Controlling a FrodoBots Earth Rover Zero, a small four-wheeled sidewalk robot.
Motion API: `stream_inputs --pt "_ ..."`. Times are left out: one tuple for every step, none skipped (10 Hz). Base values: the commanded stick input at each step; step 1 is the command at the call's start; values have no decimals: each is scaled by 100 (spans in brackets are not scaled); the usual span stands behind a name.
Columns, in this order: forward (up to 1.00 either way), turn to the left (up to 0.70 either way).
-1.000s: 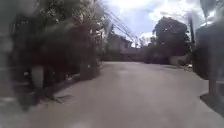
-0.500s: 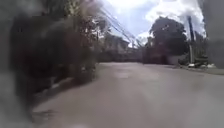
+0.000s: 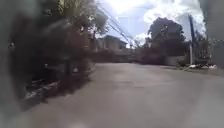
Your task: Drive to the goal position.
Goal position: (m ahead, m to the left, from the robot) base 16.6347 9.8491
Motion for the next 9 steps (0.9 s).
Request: stream_inputs --pt "100 1" --pt "100 1" --pt "100 1" --pt "100 1" --pt "100 1" --pt "100 1" --pt "100 1" --pt "100 1" --pt "100 0"
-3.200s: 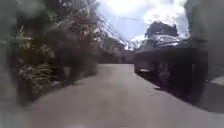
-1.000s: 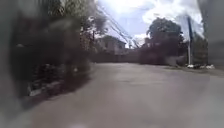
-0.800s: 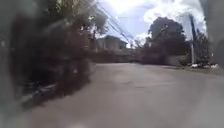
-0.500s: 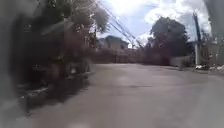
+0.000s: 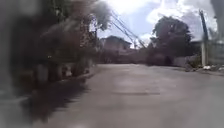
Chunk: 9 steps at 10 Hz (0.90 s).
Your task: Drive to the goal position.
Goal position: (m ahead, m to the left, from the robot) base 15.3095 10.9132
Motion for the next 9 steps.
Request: stream_inputs --pt "100 -14" --pt "100 -38" --pt "100 -39" --pt "100 -38" --pt "100 -37" --pt "100 -23" --pt "100 -3" --pt "100 1" --pt "100 1"
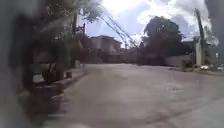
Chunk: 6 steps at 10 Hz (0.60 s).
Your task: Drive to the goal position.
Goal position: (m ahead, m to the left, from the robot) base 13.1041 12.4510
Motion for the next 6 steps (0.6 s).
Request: stream_inputs --pt "100 1" --pt "100 1" --pt "100 1" --pt "100 1" --pt "100 1" --pt "100 1"
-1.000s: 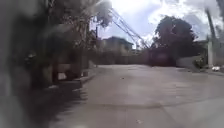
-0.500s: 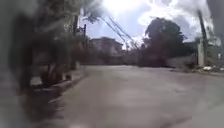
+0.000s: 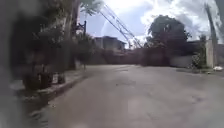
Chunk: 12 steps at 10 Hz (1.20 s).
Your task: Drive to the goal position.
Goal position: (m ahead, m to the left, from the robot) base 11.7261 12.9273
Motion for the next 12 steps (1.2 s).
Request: stream_inputs --pt "100 1" --pt "100 1" --pt "100 1" --pt "100 1" --pt "100 1" --pt "100 1" --pt "100 -4" --pt "100 -34" --pt "100 -39" --pt "100 -37" --pt "100 -3" --pt "100 -1"
